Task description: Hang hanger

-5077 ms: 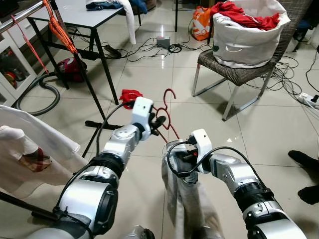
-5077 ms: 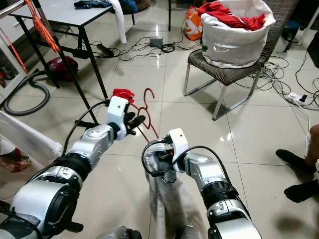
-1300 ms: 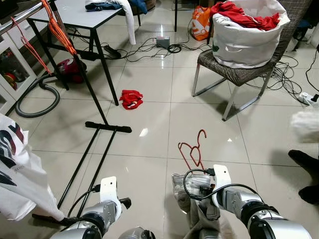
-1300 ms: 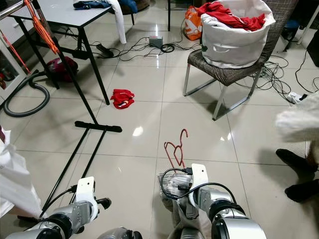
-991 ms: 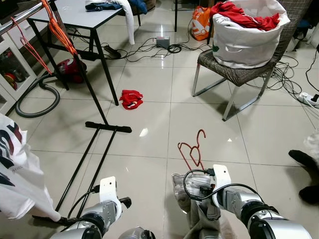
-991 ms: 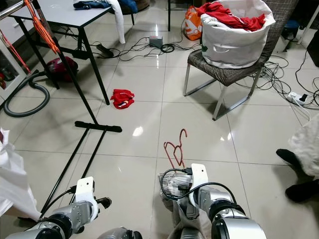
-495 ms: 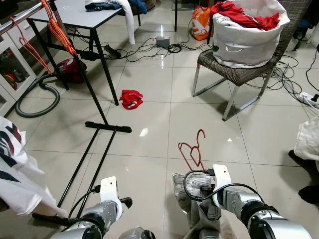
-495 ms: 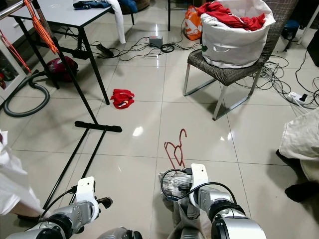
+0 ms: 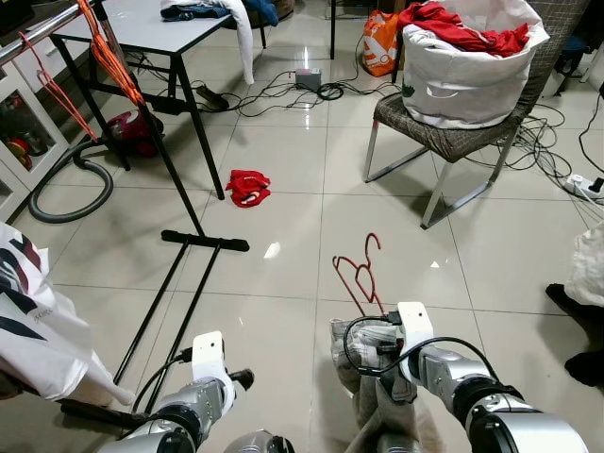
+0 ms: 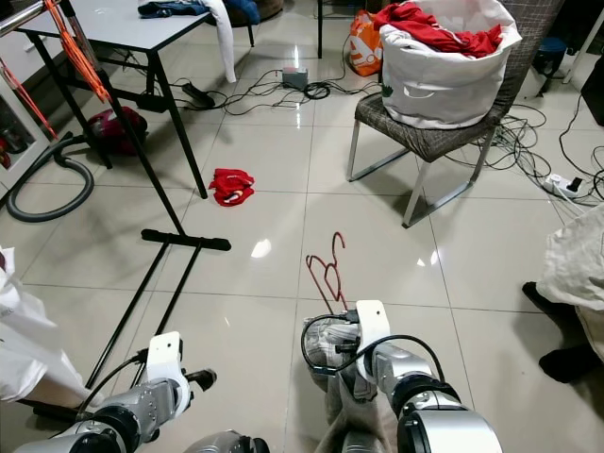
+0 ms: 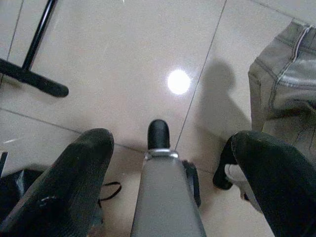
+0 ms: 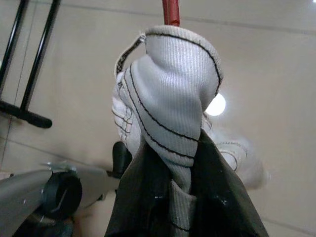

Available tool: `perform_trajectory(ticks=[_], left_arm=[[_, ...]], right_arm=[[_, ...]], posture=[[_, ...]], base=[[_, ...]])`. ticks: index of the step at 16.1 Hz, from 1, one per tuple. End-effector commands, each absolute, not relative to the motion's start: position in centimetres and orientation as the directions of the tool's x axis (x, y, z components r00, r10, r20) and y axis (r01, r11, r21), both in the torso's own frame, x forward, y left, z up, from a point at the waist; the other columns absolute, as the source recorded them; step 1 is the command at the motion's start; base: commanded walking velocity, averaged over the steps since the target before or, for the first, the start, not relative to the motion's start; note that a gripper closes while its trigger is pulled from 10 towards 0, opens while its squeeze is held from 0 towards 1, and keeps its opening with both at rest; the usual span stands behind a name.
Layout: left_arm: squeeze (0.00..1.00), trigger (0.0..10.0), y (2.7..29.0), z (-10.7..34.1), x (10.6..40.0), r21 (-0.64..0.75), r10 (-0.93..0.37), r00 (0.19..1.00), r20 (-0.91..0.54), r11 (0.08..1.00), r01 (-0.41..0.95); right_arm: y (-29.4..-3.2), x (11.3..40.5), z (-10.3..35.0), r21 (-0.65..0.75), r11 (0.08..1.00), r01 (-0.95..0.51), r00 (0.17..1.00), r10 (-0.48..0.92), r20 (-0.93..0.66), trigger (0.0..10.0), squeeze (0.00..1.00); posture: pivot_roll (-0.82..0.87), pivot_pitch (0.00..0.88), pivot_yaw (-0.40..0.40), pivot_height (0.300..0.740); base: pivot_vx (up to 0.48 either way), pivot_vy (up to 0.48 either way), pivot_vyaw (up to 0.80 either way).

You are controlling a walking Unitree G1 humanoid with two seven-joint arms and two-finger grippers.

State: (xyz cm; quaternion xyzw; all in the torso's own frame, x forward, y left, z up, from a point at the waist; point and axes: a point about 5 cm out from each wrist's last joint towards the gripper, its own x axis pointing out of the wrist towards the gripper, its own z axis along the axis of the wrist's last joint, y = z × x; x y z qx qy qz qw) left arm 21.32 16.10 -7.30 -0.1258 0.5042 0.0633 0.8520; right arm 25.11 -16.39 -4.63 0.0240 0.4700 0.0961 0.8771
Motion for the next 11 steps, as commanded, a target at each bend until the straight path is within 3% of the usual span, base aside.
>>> perform_trajectory(ticks=[1,3,7,9,11], left_arm=[[0.00,10.0,16.2,-7.3,21.4,-0.168,-0.017,0.512,-0.859,0.953,-0.251],[0.00,10.0,15.9,-6.2,23.2,-0.153,0.011,0.561,-0.828,0.958,-0.244],[0.00,10.0,15.4,-6.5,22.7,-0.145,-0.013,0.499,-0.867,0.963,-0.228],[0.00,10.0,14.9,-6.8,22.2,-0.151,-0.036,0.480,-0.876,0.967,-0.203],[0.00,10.0,14.9,-6.8,22.2,-0.146,-0.035,0.483,-0.875,0.970,-0.193]], right_arm=[[-15.7,27.2,-3.1,0.112,0.976,-0.188,0.614,0.206,-0.762,10.0,0.00],[-15.3,27.7,-2.7,0.117,0.974,-0.193,0.636,0.215,-0.741,10.0,0.00],[-15.0,26.4,-3.7,0.152,0.974,-0.167,0.586,0.222,-0.779,10.0,0.00],[-15.2,25.5,-4.4,0.242,0.969,-0.048,0.560,0.227,-0.797,10.0,0.00],[-15.5,25.1,-4.7,0.223,0.974,-0.047,0.550,0.212,-0.808,10.0,0.00]], posture=[[-0.13,0.000,0.089,0.740],[-0.13,0.000,0.090,0.740],[-0.14,0.000,0.090,0.740],[-0.14,0.000,0.088,0.740],[-0.14,0.000,0.088,0.740]], base=[[0.000,0.000,0.00],[0.000,0.000,0.00],[0.000,0.000,0.00],[0.000,0.000,0.00],[0.000,0.000,0.00]])
